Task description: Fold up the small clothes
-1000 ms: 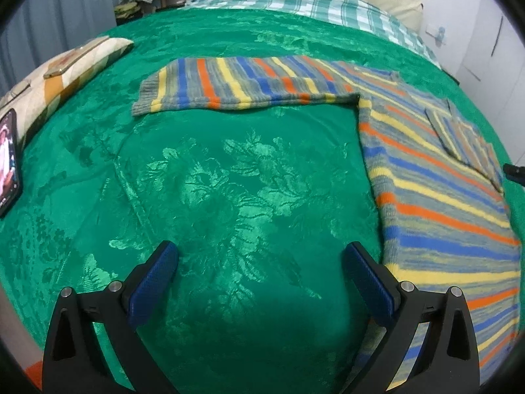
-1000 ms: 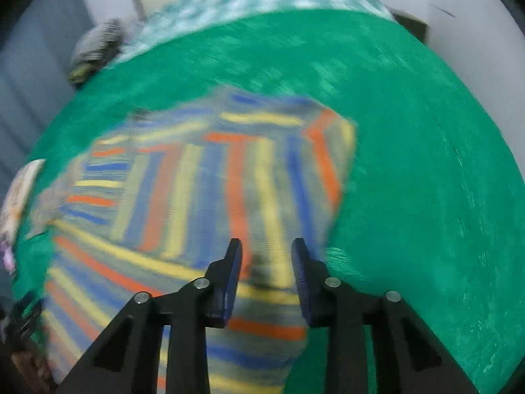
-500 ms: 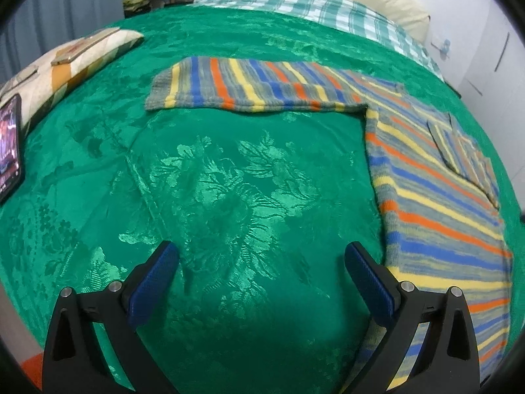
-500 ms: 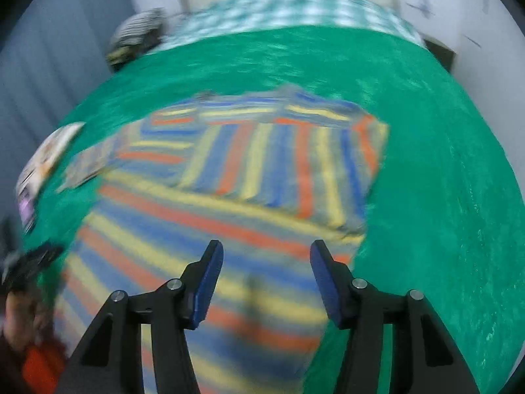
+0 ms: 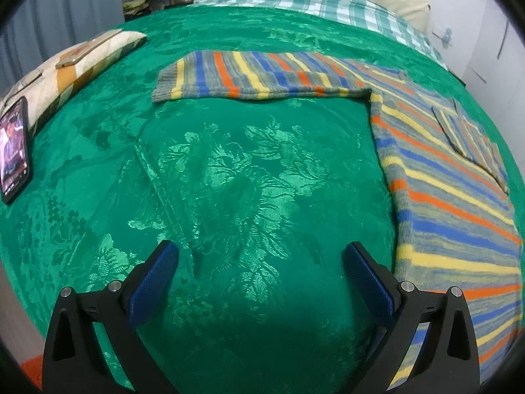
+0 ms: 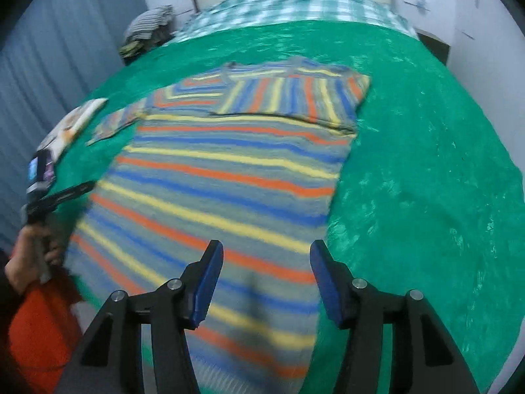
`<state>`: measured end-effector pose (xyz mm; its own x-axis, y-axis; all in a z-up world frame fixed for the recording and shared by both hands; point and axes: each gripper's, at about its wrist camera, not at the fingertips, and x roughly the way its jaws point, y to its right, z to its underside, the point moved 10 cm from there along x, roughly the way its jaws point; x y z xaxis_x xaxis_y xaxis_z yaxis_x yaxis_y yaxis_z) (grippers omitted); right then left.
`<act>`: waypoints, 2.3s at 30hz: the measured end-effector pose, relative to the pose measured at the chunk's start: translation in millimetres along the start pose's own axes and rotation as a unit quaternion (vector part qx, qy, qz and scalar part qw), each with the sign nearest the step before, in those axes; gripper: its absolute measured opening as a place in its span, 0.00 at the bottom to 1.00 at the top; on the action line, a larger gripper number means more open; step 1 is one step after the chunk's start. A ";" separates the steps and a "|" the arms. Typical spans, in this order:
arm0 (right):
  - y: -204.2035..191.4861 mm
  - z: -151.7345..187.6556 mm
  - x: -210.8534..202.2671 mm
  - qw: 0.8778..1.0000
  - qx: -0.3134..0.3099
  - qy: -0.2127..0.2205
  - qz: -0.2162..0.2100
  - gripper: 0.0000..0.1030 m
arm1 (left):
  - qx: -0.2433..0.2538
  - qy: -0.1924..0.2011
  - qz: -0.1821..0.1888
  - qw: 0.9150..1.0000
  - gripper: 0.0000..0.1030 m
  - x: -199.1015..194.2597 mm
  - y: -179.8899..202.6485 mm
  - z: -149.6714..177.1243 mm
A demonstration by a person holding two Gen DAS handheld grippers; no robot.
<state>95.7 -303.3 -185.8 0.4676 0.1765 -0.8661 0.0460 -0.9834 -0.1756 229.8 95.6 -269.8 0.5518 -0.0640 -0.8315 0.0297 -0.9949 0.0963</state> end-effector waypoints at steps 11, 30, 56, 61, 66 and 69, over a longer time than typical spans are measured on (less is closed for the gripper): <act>-5.9 73.9 4.7 0.994 0.026 -0.106 0.013 0.49 | 0.020 0.000 -0.021 1.000 0.99 1.7 3.3 7.6; -31.1 58.0 5.3 1.000 0.017 0.019 0.018 0.58 | -0.011 0.028 0.043 0.999 0.99 -29.9 0.5 -31.2; -42.3 55.6 27.8 1.000 -0.010 0.003 -0.008 0.58 | 0.044 0.092 0.005 0.995 0.02 -16.1 43.8 -292.8; -47.2 53.3 23.0 1.000 -0.012 0.014 -0.019 0.58 | 0.157 0.100 0.081 0.979 0.02 -34.9 208.6 -259.7; -45.3 57.6 21.6 1.000 -0.007 0.013 -0.021 0.58 | 0.203 0.024 0.143 0.968 0.59 6.9 320.7 -163.8; -38.2 58.4 19.5 1.000 0.012 0.014 -0.025 0.58 | 0.200 -0.030 0.189 0.961 0.73 18.8 341.3 -96.1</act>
<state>51.5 -259.8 -223.2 0.4897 0.2234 -0.8428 0.0483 -0.9721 -0.2296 330.4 -237.7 -200.0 0.4099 -0.4187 -0.8103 -0.4931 -0.8491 0.1893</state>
